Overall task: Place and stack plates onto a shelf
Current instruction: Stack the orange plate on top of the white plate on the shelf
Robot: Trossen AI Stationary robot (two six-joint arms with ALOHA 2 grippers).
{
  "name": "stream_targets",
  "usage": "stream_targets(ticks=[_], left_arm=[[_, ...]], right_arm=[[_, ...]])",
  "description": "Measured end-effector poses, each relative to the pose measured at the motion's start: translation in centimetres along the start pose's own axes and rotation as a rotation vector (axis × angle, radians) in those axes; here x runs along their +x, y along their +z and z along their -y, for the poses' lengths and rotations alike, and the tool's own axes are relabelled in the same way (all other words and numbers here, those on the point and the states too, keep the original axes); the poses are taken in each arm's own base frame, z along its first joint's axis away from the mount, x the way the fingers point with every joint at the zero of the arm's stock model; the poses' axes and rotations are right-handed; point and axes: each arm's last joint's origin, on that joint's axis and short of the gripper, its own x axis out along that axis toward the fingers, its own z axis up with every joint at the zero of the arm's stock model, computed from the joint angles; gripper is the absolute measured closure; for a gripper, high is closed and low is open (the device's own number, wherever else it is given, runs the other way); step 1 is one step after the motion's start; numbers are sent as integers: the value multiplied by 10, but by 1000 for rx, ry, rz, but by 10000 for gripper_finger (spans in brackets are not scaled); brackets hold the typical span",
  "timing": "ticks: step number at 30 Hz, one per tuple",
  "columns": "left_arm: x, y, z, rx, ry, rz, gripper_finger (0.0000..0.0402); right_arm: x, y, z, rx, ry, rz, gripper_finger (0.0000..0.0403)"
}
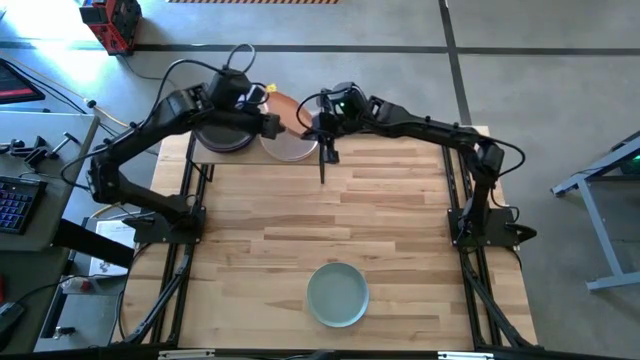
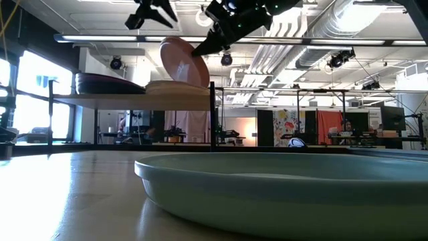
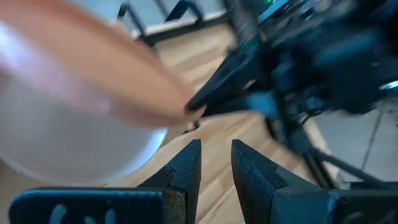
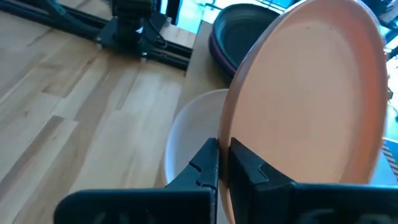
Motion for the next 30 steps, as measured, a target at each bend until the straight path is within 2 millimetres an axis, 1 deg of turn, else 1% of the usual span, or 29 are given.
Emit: stream_targets(ticks=[3, 8, 12, 18, 24, 30], left_arm=[[-9, 2, 3, 12, -39, 52, 326], [-20, 7, 9, 59, -98, 135, 326], [-21, 9, 10, 65, -115, 159, 326], [-21, 9, 11, 66, -120, 167, 326], [-21, 9, 11, 58, -120, 167, 326], [-20, 10, 11, 58, -120, 166, 326]], right_arm=[[1, 0, -4, -16, 18, -16, 403], [3, -4, -11, -129, 54, -76, 403], [3, -6, -15, -246, 58, -119, 403], [5, -5, -17, -400, 75, -117, 403], [15, -17, -21, -462, 126, -177, 403], [20, -18, -25, -527, 96, -238, 403]])
